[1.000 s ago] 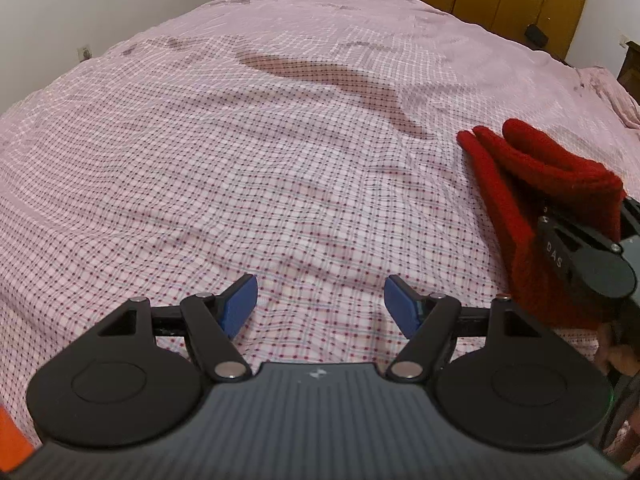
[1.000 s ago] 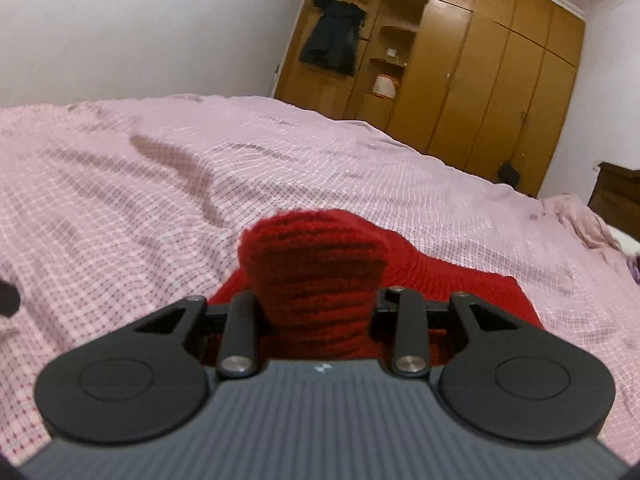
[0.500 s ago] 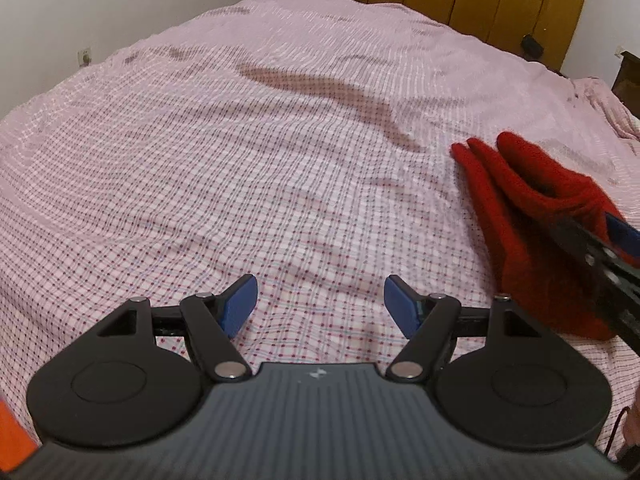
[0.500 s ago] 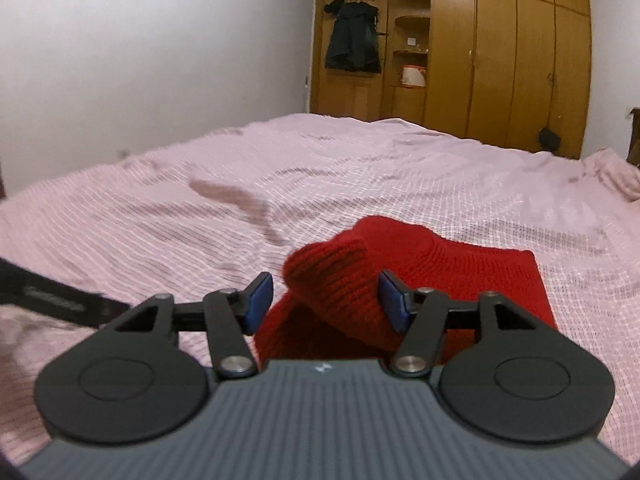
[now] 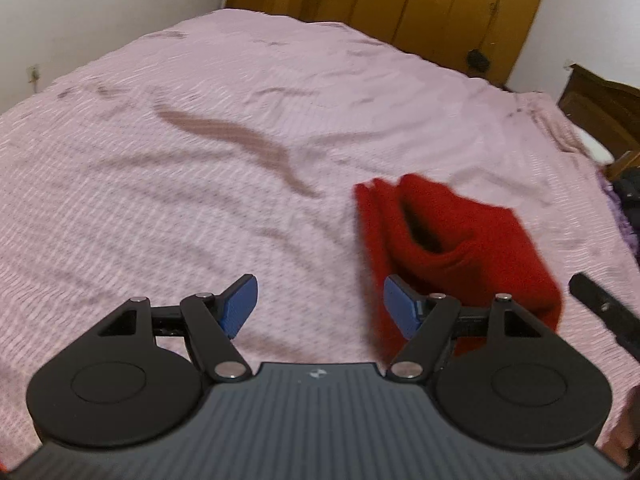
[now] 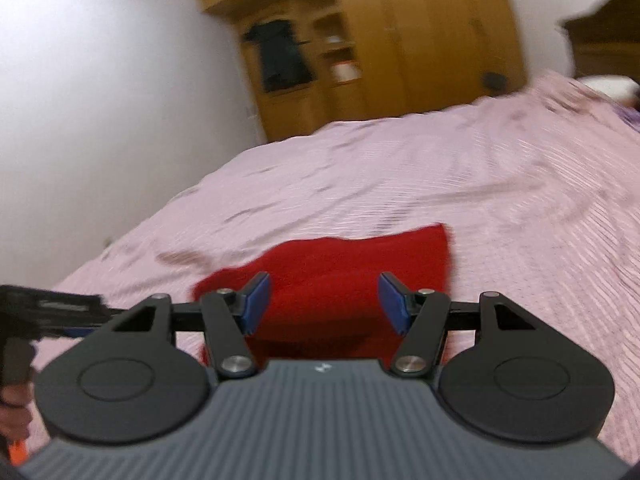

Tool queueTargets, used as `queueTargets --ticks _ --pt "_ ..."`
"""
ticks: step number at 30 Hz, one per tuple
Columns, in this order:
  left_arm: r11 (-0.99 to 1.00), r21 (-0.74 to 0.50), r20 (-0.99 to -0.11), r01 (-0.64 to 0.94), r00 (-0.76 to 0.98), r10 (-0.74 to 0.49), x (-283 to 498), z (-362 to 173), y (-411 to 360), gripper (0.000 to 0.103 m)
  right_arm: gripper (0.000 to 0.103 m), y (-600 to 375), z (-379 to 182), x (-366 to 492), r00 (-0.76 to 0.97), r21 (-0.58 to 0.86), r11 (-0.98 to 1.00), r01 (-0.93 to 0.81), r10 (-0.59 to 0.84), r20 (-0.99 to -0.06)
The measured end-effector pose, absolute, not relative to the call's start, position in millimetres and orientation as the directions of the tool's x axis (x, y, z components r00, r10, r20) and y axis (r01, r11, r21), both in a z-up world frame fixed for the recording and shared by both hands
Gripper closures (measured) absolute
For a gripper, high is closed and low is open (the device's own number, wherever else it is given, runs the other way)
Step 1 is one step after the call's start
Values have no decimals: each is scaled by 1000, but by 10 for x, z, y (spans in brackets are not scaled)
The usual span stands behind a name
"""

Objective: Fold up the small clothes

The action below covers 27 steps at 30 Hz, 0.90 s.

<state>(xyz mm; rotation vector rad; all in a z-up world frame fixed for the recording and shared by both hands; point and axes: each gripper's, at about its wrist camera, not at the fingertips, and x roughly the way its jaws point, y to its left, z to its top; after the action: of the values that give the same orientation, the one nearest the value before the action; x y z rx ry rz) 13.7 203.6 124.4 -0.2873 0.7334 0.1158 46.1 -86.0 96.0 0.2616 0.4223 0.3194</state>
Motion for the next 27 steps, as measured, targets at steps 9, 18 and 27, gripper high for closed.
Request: queueTargets --ticks 9,18,27 --pt "971 -207 -647 -124 761 -41 695 1392 1571 27 40 -1384 621 893 843 477 875 -76 312 -438" --pt "954 -296 -672 -52 721 -169 1267 1093 1338 27 39 -1587 293 1595 798 501 865 27 283 -533" --pt "915 -404 -635 -23 726 -262 1232 822 1410 61 53 -1532 30 1881 714 598 799 -65 455 -532"
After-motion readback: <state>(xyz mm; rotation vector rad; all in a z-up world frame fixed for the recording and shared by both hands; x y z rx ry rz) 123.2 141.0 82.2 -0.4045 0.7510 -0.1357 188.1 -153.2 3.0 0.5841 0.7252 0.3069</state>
